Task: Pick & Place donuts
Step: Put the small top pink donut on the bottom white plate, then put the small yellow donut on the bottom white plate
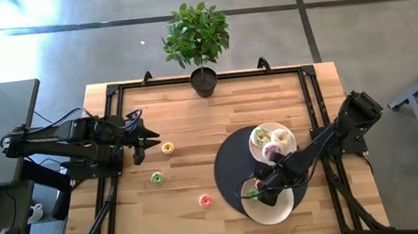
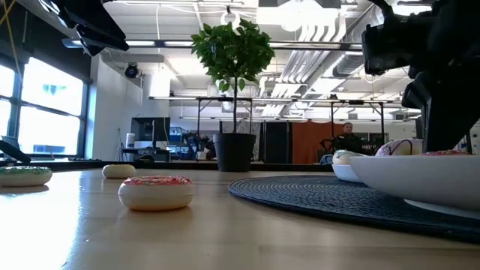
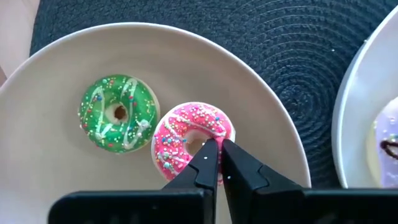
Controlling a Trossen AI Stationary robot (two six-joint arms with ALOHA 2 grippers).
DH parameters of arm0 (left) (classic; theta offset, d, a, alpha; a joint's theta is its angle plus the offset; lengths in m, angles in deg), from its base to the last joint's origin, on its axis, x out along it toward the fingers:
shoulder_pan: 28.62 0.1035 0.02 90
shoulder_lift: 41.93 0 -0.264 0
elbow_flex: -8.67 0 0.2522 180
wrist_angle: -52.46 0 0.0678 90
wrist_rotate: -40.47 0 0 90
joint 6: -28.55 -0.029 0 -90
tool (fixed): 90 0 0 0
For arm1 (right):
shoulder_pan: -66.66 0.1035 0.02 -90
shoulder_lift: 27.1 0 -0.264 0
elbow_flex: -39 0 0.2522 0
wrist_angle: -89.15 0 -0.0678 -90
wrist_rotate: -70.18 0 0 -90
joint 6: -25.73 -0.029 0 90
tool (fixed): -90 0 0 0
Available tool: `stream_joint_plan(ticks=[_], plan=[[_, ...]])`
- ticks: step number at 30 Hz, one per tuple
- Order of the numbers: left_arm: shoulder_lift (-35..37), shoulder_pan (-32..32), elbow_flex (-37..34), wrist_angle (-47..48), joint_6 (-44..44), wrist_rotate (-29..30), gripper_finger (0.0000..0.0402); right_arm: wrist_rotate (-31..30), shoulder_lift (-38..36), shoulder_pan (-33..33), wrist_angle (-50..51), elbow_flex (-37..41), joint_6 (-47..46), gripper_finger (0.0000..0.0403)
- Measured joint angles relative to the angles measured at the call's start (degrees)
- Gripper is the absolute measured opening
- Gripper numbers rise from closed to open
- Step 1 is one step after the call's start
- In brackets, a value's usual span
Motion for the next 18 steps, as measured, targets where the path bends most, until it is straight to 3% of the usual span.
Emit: stream_joint_plan(ticks=[5, 10, 18], plan=[[0.0, 0.0, 0.0, 0.1, 0.2, 0.0, 0.0119, -1.9, 0.0, 0.0, 0.2, 0.0, 0.0, 0.0027], [0.0, 0.0, 0.0, 0.1, 0.7, -0.4, 0.0119, -5.0, 0.0, 0.0, 0.2, 0.0, 2.2, 0.0082], [0.0, 0.0, 0.0, 0.1, 1.7, -0.4, 0.0119, -3.0, 0.0, -0.1, -0.6, 0.0, 3.5, 0.0155]])
